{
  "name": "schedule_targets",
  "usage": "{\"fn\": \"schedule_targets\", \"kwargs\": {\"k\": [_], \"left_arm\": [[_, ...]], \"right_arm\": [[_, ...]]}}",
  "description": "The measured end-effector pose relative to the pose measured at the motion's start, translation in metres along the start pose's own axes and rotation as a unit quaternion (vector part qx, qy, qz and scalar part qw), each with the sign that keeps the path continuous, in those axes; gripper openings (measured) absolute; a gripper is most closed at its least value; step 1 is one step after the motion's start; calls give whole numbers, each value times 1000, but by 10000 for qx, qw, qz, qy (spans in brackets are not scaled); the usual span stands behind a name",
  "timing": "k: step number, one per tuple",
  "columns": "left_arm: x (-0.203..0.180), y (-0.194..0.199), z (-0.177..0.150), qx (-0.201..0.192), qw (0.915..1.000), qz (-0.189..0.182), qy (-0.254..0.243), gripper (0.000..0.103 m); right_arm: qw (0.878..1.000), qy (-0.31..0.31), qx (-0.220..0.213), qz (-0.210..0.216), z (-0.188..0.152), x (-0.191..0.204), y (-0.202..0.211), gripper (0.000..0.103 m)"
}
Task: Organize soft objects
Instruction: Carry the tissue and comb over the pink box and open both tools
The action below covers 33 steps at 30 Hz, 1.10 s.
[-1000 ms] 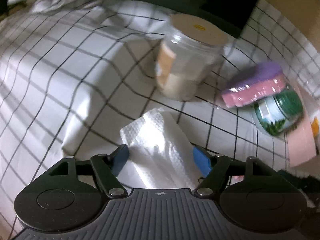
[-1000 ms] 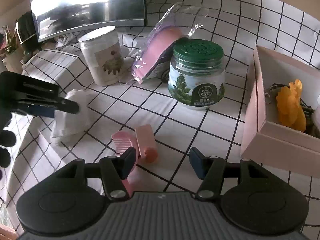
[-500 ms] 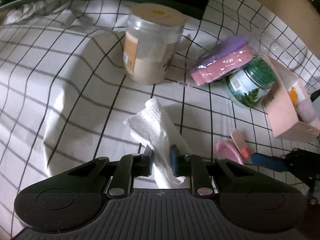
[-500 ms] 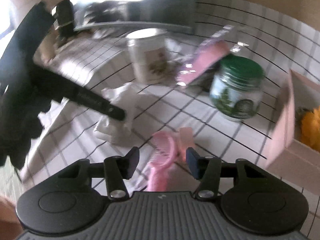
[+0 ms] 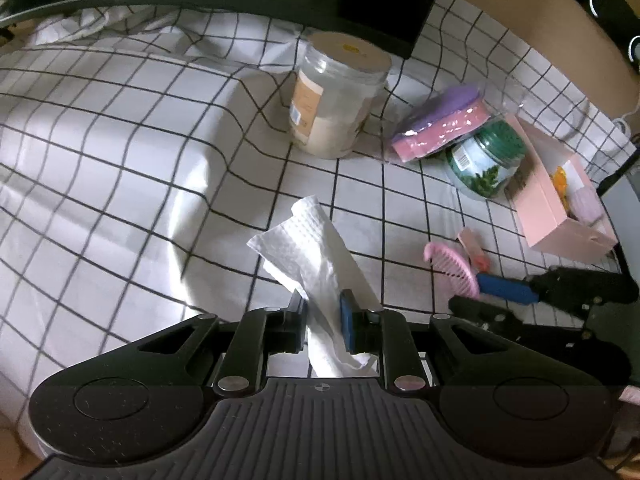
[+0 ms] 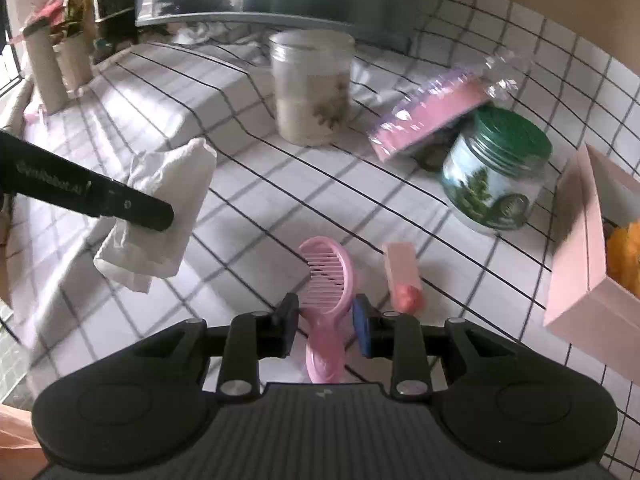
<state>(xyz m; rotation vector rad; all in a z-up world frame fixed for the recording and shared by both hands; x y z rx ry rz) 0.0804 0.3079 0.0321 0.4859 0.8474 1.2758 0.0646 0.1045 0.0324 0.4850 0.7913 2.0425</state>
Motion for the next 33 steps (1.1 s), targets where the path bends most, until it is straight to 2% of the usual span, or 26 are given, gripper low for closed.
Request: {"fn": "schedule_targets", "kwargs": {"k": [3, 8, 11, 14, 17, 20, 23, 25, 27, 29, 33], "left_arm": [[-4, 15, 18, -200, 9996, -124, -147, 21], [-42, 38, 81, -823, 9934, -440, -673, 21], [-80, 43, 121, -1160, 9857, -789, -934, 21], [-130, 37, 152, -1280, 9748, -1384, -1190, 21], [-183, 16, 170, -1099, 9642, -1990, -1363, 21], [-232, -14, 177, -872, 9591, -2278, -1434, 21], [-274, -51, 181, -581, 9569, -2506, -1347, 21], [-297, -79, 178, -373, 9546, -2716, -1165, 26], [-315, -110, 168, -107, 9571, -2647, -1174, 30], [-333, -147, 153, 210, 9642, -2170, -1507, 30], [-336, -185, 125, 656, 9642, -1988, -1626, 30]], "right_arm": [[9995, -57, -303, -11, 20, -3, 20, 29], [9927, -228, -1153, -288, 72, -36, 77, 29], [9830, -183, -1663, -757, 99, -71, 118, 29], [9716, -155, -1954, -1322, 109, -108, 147, 29], [9598, -330, -2043, -1894, 104, -155, 168, 29], [9509, -671, -2072, -2199, 89, -195, 181, 29], [9446, -967, -2077, -2349, 70, -223, 186, 29], [9432, -1167, -2014, -2371, 56, -240, 183, 29], [9426, -1372, -1934, -2351, 43, -251, 176, 29], [9429, -1577, -1820, -2302, 31, -260, 167, 29], [9441, -1792, -1595, -2259, 3, -270, 152, 29]]}}
Point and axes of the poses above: each gripper's, at about its wrist camera, not at the fingertips, and y roughly against the way its jaws point, x to its left, z to its top, the point moved 3 cm from there along -y, roughly the way its jaws point, and after that the axes turned 8 degrees about -x, right-handed, at the moved point
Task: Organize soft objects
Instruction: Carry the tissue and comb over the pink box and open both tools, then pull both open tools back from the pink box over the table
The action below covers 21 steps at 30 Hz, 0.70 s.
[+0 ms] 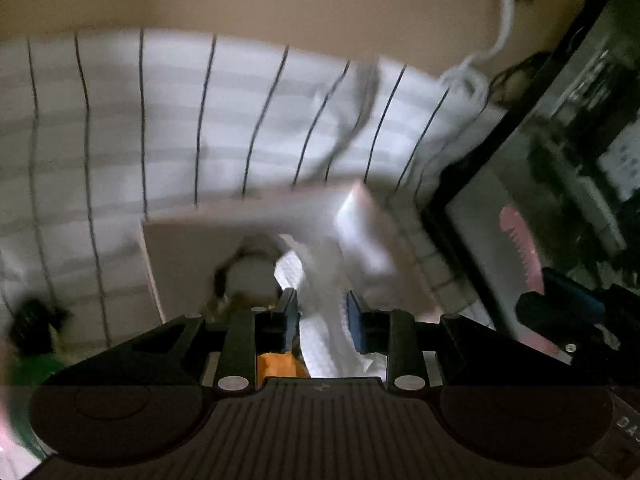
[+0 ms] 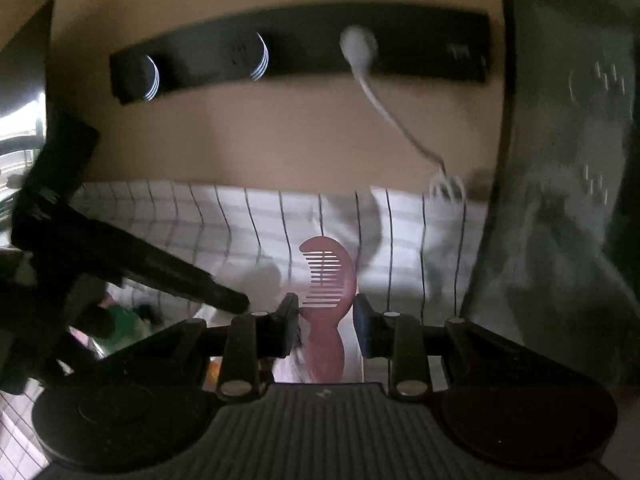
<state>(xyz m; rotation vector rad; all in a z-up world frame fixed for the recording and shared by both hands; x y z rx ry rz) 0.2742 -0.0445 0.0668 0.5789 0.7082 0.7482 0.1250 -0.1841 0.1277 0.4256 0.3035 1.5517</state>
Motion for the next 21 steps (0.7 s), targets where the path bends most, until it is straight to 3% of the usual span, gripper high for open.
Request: {"fn": "schedule_targets", "kwargs": {"k": [3, 6, 9, 11, 16, 21], "left_arm": [[-7, -11, -17, 215, 9975, 236, -625, 30], [-15, -12, -33, 326, 9923, 102, -1186, 30], [-2, -2, -35, 187, 9962, -65, -849, 30], [11, 7, -28, -25, 9985, 14, -552, 30], [44, 44, -16, -499, 9986, 75, 141, 30], [55, 81, -23, -838, 9950, 108, 542, 30]], "right_arm": [[9999, -57, 122, 53, -13, -5, -4, 29], [9985, -266, 174, 441, -14, -10, -10, 29], [9942, -359, 139, 1009, -8, -8, -23, 29], [9923, -325, 224, 1170, -10, -1, -35, 29], [9905, -104, 693, 1182, -28, 14, -74, 29], [9874, 559, 1120, 971, -52, 39, -98, 29]]}}
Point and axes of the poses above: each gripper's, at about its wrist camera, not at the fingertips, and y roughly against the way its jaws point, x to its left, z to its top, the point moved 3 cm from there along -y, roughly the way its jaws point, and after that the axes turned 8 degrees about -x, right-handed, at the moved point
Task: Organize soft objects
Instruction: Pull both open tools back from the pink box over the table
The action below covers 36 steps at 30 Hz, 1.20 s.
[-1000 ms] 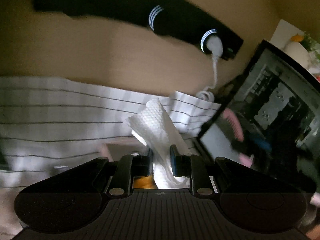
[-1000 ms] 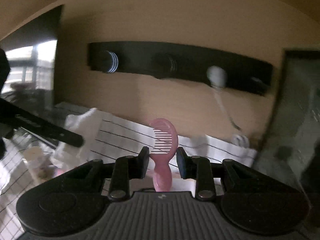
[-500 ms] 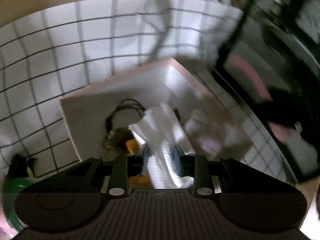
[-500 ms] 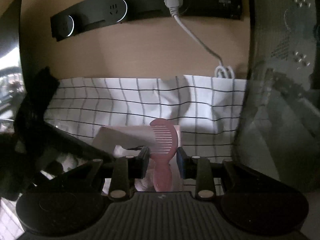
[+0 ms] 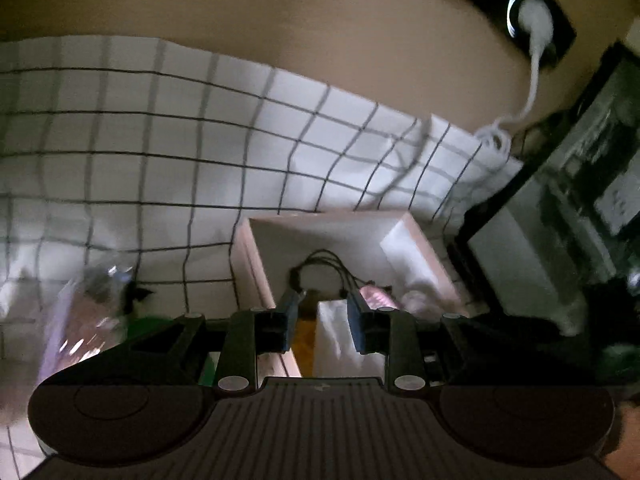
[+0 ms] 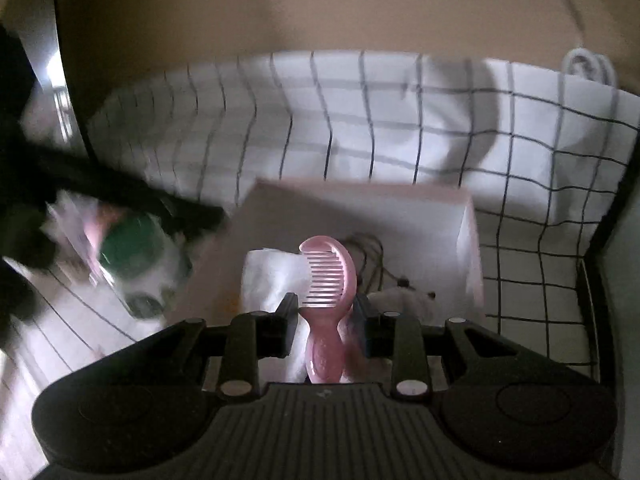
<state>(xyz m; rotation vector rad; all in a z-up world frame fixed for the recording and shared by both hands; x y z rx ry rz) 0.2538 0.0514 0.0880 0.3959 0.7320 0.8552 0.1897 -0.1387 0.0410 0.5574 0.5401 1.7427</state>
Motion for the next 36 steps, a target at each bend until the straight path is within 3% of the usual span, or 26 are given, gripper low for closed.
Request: {"fn": "schedule_targets", "kwargs": {"k": [5, 7, 10, 16, 19, 23, 27, 31, 36], "left_arm": [[23, 51, -22, -274, 9991, 172, 268, 30], [43, 78, -32, -434, 9974, 494, 280, 30], [78, 117, -45, -634, 9922, 977, 445, 30], [148, 197, -71, -927, 9735, 1969, 701, 30], [169, 233, -80, -1107, 9675, 2138, 770, 30], [180, 266, -93, -1357, 9653, 2132, 652, 30], [167, 268, -106, -1490, 9713, 1832, 271, 30], [131, 236, -107, -1377, 9766, 1455, -786, 30], [94, 171, -97, -994, 9657, 1071, -2146, 32]], "right_arm": [[9987, 347, 113, -357, -8, 15, -6, 32], [9990, 204, 87, -400, -4, 21, 5, 46], [9974, 93, -417, -579, 8, 37, 29, 64], [9944, -84, -961, -426, 30, 91, 50, 64], [9950, 120, -983, -118, 39, 129, 49, 65], [9910, 749, -1110, 51, 48, 184, 44, 66], [9815, 1590, -1038, 240, 57, 231, 34, 69], [9836, 1491, -963, 332, 63, 244, 38, 69], [9856, 1482, -797, 140, 43, 231, 57, 69]]}}
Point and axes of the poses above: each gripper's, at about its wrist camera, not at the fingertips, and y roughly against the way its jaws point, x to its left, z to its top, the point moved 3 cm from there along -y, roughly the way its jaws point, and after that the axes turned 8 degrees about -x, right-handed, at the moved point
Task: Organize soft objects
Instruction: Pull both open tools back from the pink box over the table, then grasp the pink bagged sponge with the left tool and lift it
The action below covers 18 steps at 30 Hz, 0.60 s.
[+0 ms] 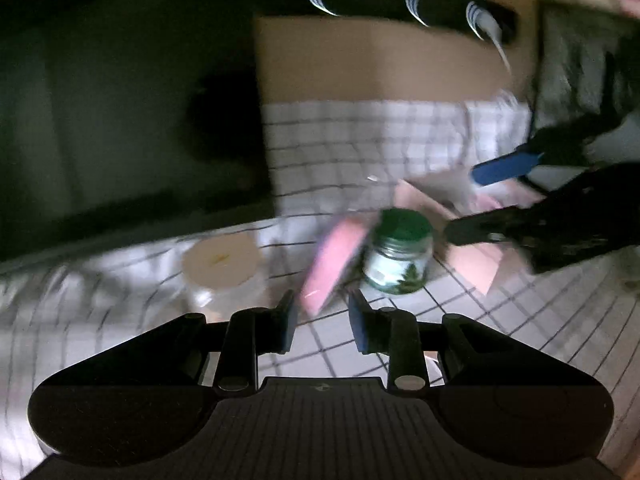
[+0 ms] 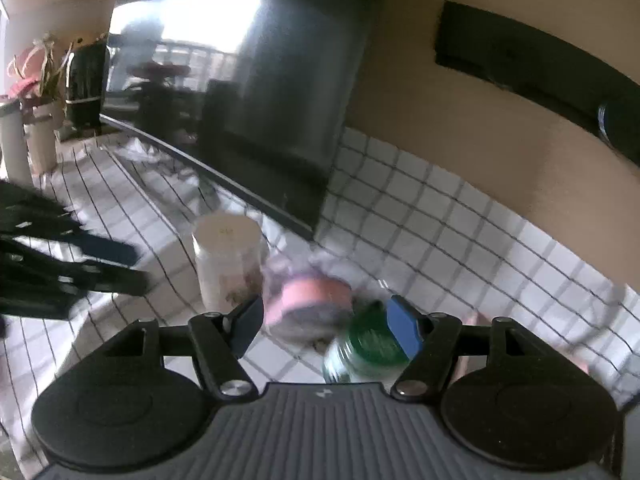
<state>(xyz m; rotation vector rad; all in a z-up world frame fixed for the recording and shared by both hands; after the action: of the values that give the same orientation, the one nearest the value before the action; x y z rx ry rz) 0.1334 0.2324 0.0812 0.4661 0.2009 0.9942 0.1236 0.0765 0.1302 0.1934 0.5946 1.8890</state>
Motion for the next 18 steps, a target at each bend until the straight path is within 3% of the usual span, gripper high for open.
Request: {"fn": "schedule_targets", "kwargs": {"k": [6, 12, 15, 18], "left_arm": [[-1, -61, 11, 163, 9993, -102, -333, 32], [-8, -102, 12, 329, 9945, -609, -787, 32], [-9, -123, 11, 549, 9939, -685, -672, 32], [-5, -134, 13, 496, 9966, -541, -385, 33]], "right_arm": [[9958, -624, 501, -441, -44, -28, 25, 69], [9871, -1146, 845, -729, -77, -46, 47, 69], [9836, -1308, 966, -785, -87, -49, 49, 69], [9801, -1413, 1181, -743, -94, -49, 49, 69]]}}
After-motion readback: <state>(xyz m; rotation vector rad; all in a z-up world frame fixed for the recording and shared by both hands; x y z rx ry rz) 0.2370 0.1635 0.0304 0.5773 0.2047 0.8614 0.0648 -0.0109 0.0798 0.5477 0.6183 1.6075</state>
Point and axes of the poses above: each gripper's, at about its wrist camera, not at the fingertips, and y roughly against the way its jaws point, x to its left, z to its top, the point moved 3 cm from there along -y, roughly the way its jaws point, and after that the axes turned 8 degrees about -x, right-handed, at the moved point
